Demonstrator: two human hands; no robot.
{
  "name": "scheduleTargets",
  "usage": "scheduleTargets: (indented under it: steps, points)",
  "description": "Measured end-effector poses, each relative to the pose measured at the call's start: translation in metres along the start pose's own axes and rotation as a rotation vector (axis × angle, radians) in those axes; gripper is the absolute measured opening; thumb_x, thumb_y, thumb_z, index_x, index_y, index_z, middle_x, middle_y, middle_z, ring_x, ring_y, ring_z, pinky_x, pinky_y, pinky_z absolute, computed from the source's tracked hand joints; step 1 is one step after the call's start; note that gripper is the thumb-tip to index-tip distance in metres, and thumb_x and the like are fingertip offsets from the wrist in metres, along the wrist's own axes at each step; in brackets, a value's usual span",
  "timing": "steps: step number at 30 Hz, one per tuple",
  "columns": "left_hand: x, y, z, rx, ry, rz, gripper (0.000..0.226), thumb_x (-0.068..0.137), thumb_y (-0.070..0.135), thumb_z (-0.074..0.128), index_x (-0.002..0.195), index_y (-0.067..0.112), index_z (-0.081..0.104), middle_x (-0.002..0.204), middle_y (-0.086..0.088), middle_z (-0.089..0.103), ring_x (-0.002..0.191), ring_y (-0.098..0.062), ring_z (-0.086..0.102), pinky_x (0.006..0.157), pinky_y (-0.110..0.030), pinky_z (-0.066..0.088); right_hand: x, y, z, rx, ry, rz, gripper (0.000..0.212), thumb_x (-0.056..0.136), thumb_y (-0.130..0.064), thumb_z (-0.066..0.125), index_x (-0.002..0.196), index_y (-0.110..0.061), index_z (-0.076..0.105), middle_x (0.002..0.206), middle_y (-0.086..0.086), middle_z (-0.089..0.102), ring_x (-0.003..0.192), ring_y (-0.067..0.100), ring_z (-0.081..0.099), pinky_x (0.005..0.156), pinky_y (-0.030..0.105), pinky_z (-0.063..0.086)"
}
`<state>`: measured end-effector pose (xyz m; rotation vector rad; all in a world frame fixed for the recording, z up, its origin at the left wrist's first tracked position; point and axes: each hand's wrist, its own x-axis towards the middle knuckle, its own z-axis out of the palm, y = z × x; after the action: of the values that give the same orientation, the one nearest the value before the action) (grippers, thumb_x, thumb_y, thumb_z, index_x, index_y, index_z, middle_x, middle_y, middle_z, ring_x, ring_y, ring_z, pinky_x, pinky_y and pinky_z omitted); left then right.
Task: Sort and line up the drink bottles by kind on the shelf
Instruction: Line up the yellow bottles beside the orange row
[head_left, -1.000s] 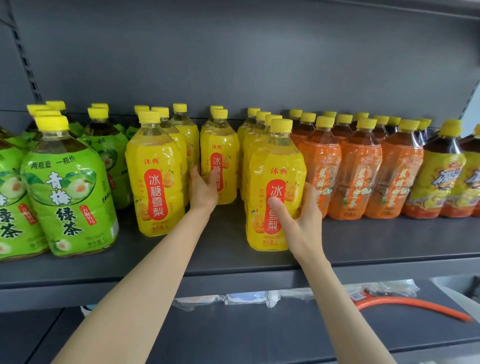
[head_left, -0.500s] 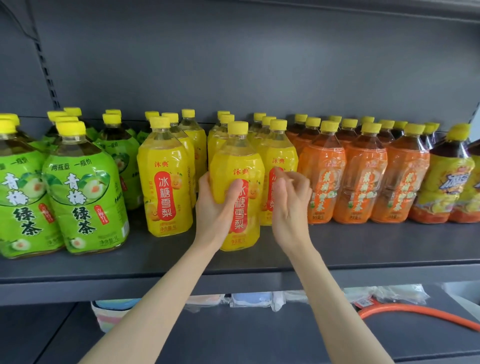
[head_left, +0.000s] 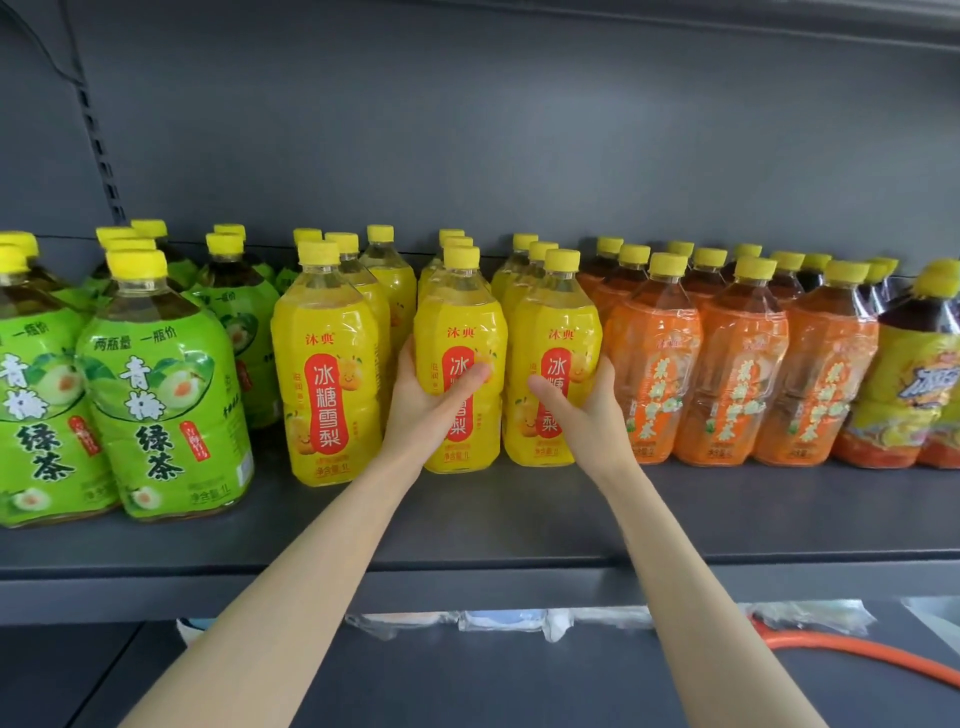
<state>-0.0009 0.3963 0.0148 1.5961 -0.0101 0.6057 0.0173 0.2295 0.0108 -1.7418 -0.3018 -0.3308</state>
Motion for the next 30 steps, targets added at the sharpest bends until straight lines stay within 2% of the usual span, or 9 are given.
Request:
scheduleTargets:
  steps: [4, 8, 9, 12, 14, 19, 24, 30]
  points:
    - [0.009, -0.004, 0.001, 0.026, -0.029, -0.022, 0.071, 0.079, 0.039, 0.070, 0.139, 0.027, 0.034, 0.115, 0.012, 0.052, 0.089, 0.001, 0.053, 0.062, -0.009, 0.040, 0.009, 0.004, -0.001, 0.132, -0.025, 0.100, 0.071, 0.081, -0.040, 0.071, 0.139, -0.018, 0.036, 0.128, -0.002, 0.058, 0.115, 0.017, 0.059, 0.093, 0.036, 0.053]
    - [0.013, -0.006, 0.002, 0.036, -0.028, -0.026, 0.065, 0.080, 0.039, 0.069, 0.136, 0.029, 0.037, 0.110, 0.014, 0.052, 0.086, 0.005, 0.052, 0.062, -0.010, 0.041, 0.012, -0.003, -0.003, 0.222, -0.076, 0.116, 0.051, 0.079, -0.035, 0.071, 0.123, -0.027, 0.045, 0.109, -0.011, 0.062, 0.098, 0.007, 0.062, 0.071, 0.020, 0.053]
    - [0.013, -0.007, 0.002, 0.036, -0.033, -0.024, 0.064, 0.080, 0.039, 0.069, 0.135, 0.029, 0.038, 0.109, 0.015, 0.053, 0.087, 0.005, 0.053, 0.063, -0.010, 0.041, 0.012, -0.003, -0.004, 0.231, -0.087, 0.118, 0.055, 0.075, -0.039, 0.071, 0.123, -0.029, 0.046, 0.109, -0.011, 0.063, 0.098, 0.008, 0.062, 0.073, 0.021, 0.053]
    - [0.014, -0.008, 0.000, 0.031, -0.043, -0.014, 0.060, 0.080, 0.039, 0.068, 0.132, 0.030, 0.039, 0.105, 0.017, 0.053, 0.088, 0.005, 0.054, 0.063, -0.010, 0.042, 0.014, -0.001, -0.004, 0.224, -0.084, 0.140, 0.080, 0.061, -0.050, 0.072, 0.132, -0.025, 0.046, 0.120, -0.004, 0.063, 0.107, 0.017, 0.062, 0.089, 0.037, 0.054]
    - [0.014, -0.009, 0.000, 0.035, -0.043, -0.004, 0.056, 0.081, 0.038, 0.068, 0.129, 0.030, 0.040, 0.104, 0.019, 0.053, 0.088, 0.005, 0.054, 0.064, -0.010, 0.043, 0.015, 0.000, -0.004, 0.232, -0.077, 0.154, 0.086, 0.059, -0.051, 0.072, 0.135, -0.024, 0.045, 0.123, -0.002, 0.062, 0.109, 0.019, 0.062, 0.092, 0.040, 0.053]
    - [0.014, -0.010, -0.001, 0.041, -0.030, 0.039, 0.048, 0.081, 0.036, 0.068, 0.121, 0.033, 0.041, 0.101, 0.021, 0.054, 0.087, 0.004, 0.056, 0.061, -0.007, 0.045, 0.016, 0.002, -0.002, 0.269, -0.078, 0.141, 0.075, 0.062, -0.048, 0.072, 0.130, -0.027, 0.047, 0.119, -0.003, 0.063, 0.106, 0.018, 0.063, 0.086, 0.035, 0.054]
    - [0.015, -0.012, -0.001, 0.050, -0.015, 0.076, 0.050, 0.081, 0.036, 0.068, 0.122, 0.032, 0.041, 0.105, 0.017, 0.055, 0.090, 0.004, 0.056, 0.066, -0.009, 0.044, 0.014, 0.003, -0.001, 0.284, -0.074, 0.116, 0.070, 0.065, -0.047, 0.071, 0.128, -0.028, 0.047, 0.118, -0.005, 0.064, 0.104, 0.015, 0.064, 0.079, 0.029, 0.054]
    - [0.019, -0.013, -0.005, 0.073, -0.012, 0.090, 0.059, 0.081, 0.037, 0.069, 0.131, 0.023, 0.041, 0.114, 0.008, 0.056, 0.092, -0.001, 0.056, 0.070, -0.012, 0.045, 0.017, 0.007, -0.001, 0.275, -0.067, 0.105, 0.058, 0.079, -0.038, 0.071, 0.130, -0.027, 0.045, 0.119, -0.005, 0.063, 0.104, 0.014, 0.063, 0.081, 0.030, 0.054]
